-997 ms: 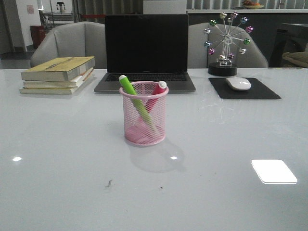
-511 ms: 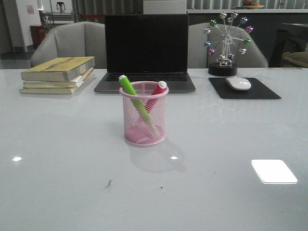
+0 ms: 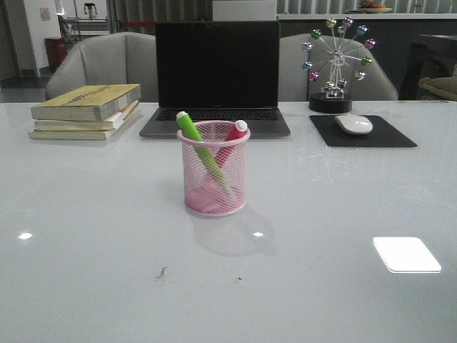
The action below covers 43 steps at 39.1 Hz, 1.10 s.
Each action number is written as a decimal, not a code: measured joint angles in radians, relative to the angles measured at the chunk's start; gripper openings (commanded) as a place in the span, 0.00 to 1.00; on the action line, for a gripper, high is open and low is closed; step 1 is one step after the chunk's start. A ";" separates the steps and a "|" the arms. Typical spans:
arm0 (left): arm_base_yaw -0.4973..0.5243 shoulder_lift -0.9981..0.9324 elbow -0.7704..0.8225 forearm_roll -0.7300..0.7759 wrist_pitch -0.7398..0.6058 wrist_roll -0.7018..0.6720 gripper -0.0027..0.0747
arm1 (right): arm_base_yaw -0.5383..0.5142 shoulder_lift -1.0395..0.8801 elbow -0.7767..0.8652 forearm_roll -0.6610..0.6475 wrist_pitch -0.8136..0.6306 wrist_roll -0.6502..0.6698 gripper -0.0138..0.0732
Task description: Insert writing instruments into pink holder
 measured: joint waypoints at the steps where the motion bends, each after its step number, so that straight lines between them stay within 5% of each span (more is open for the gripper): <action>1: 0.000 0.000 0.000 0.000 0.000 0.000 0.36 | 0.000 0.000 0.000 0.000 0.000 0.000 0.22; 9: 0.000 0.000 0.000 0.000 -0.002 0.000 0.36 | 0.000 -0.015 0.063 0.001 -0.052 0.000 0.22; 26: 0.000 0.000 0.000 0.000 -0.002 0.000 0.36 | 0.000 -0.377 0.474 0.099 -0.460 0.000 0.22; 43: 0.000 0.000 0.000 0.000 -0.002 0.000 0.36 | 0.000 -0.616 0.649 0.125 -0.464 0.000 0.22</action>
